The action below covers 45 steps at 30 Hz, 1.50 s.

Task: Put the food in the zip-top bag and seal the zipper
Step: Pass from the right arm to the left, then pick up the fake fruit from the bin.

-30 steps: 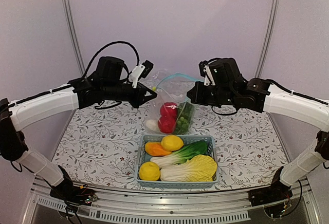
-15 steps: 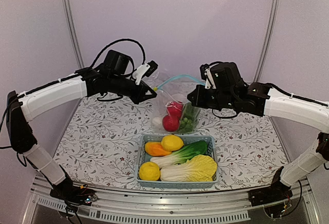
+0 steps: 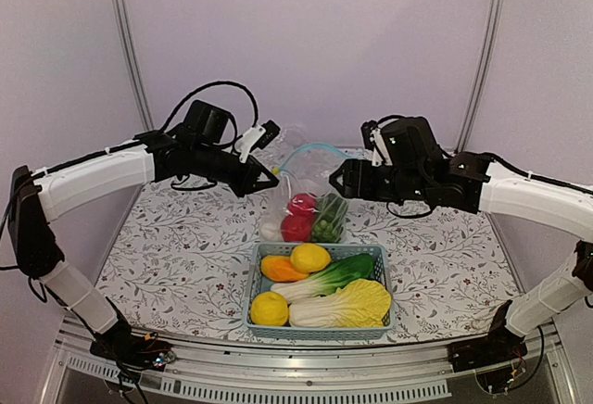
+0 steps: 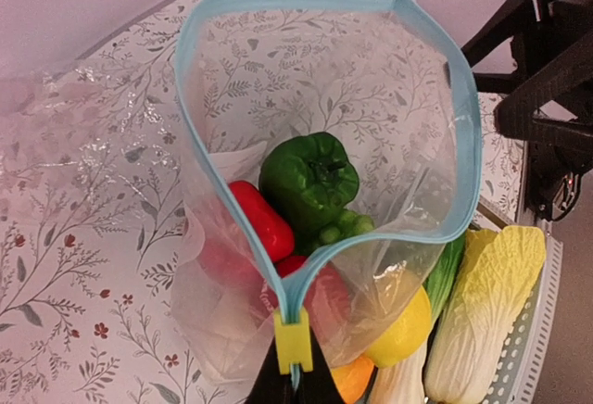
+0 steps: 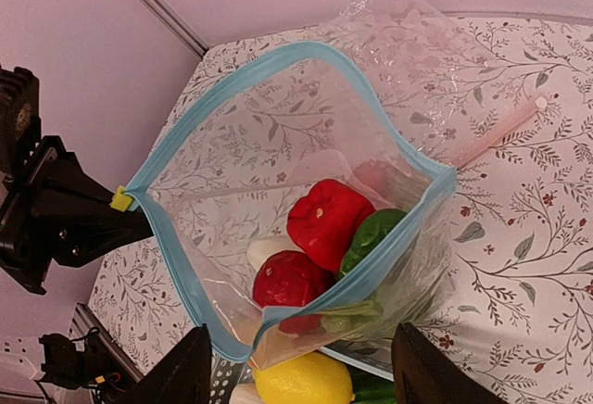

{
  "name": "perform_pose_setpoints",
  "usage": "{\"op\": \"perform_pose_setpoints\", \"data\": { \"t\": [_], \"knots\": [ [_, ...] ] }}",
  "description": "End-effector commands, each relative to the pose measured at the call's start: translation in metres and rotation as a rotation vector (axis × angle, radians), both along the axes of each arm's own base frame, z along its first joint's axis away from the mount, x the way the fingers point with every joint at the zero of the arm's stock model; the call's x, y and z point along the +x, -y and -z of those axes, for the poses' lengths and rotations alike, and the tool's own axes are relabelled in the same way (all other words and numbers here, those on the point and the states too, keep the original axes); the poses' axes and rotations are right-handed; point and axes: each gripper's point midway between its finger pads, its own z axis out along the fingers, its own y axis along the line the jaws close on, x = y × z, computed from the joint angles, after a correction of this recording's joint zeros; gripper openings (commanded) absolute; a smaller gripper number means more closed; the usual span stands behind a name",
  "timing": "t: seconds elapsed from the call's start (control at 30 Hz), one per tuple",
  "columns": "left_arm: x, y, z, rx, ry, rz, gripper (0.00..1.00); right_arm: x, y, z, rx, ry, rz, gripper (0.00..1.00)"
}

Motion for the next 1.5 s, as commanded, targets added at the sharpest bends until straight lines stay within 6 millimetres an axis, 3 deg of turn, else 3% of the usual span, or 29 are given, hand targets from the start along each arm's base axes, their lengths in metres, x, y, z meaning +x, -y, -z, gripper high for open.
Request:
{"op": "perform_pose_setpoints", "data": {
  "t": [0.0, 0.2, 0.33, 0.53, 0.77, 0.97, 1.17, 1.47],
  "knots": [
    [-0.005, -0.003, -0.012, -0.029, 0.020, 0.005, 0.00, -0.028, 0.017, -0.011, -0.123, 0.079, -0.062, 0.76],
    [-0.012, -0.002, -0.018, -0.044, 0.012, 0.028, 0.00, -0.080, 0.007, -0.004, -0.216, 0.108, -0.226, 0.82],
    [-0.014, -0.003, -0.019, -0.045, 0.016, 0.031, 0.00, -0.096, -0.002, 0.010, -0.254, 0.077, -0.269, 0.82],
    [-0.015, -0.003, -0.019, -0.042, 0.013, 0.027, 0.00, -0.122, -0.040, 0.032, -0.273, 0.033, -0.343, 0.83],
    [-0.014, -0.006, -0.020, -0.026, 0.025, 0.010, 0.00, -0.154, -0.099, 0.069, -0.322, -0.026, -0.478, 0.83],
    [-0.013, -0.008, -0.022, -0.019, 0.031, -0.001, 0.00, -0.178, -0.123, 0.096, -0.351, -0.052, -0.570, 0.84],
    [-0.013, -0.007, -0.022, -0.021, 0.028, -0.004, 0.00, -0.191, -0.136, 0.124, -0.408, -0.069, -0.645, 0.84],
    [-0.012, -0.007, -0.021, -0.017, 0.024, -0.004, 0.00, -0.192, -0.147, 0.150, -0.453, -0.094, -0.676, 0.87]
  ]
}}
